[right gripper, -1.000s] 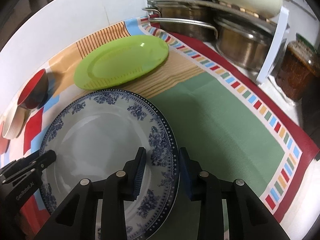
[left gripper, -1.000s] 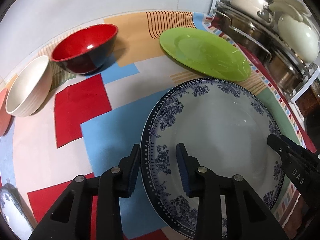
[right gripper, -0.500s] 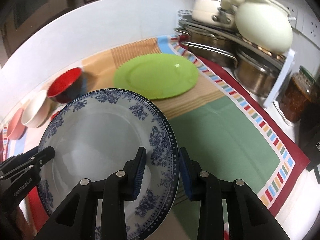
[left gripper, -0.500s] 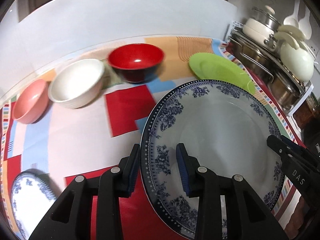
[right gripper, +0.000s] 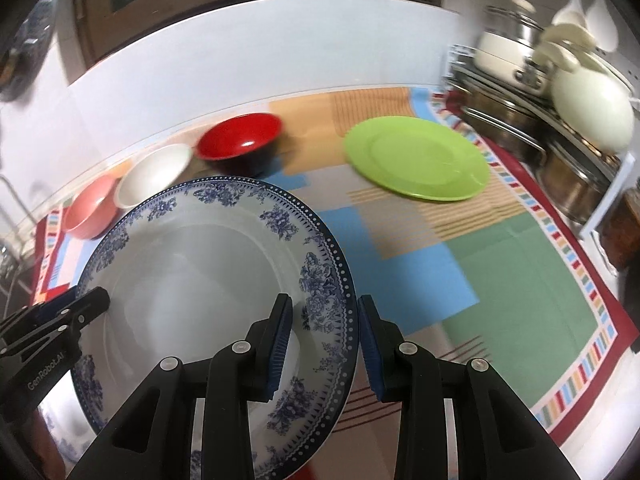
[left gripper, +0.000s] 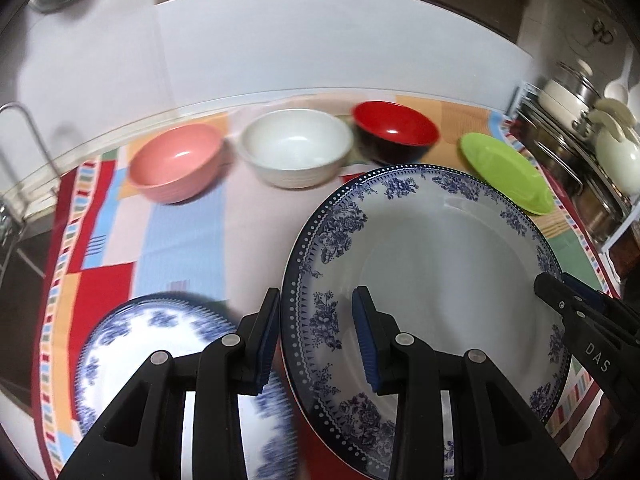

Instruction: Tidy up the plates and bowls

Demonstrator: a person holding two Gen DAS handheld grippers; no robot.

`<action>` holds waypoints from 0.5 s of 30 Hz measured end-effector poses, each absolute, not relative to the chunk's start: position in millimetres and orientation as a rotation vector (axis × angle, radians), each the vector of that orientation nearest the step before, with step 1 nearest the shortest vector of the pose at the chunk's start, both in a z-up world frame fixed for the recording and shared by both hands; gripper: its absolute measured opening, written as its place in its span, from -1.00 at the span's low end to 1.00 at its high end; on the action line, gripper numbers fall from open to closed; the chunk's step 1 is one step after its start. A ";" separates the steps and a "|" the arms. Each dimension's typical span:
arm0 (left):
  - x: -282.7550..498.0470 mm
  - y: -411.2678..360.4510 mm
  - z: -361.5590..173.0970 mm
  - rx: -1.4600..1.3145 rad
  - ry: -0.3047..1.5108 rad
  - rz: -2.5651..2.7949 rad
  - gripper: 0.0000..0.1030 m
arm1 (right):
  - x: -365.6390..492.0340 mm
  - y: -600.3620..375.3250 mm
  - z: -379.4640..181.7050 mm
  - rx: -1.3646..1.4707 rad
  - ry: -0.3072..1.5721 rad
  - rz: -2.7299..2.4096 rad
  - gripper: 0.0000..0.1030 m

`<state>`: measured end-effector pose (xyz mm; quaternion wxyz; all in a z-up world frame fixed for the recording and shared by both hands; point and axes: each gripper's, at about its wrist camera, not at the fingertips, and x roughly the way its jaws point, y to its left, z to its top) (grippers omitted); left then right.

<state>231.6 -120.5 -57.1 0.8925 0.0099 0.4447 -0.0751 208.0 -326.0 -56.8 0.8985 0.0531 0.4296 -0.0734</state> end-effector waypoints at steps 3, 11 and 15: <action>225.7 -100.8 -55.6 0.009 0.920 -0.133 -0.30 | 205.5 -305.5 -55.8 0.096 0.889 -0.125 -0.33; 210.0 -50.0 -49.6 -0.012 0.907 -0.082 -0.30 | 201.9 -255.0 -51.2 0.068 0.882 -0.067 -0.33; 202.8 -24.9 -47.2 -0.020 0.902 -0.055 -0.30 | 200.2 -229.5 -49.7 0.055 0.881 -0.038 -0.33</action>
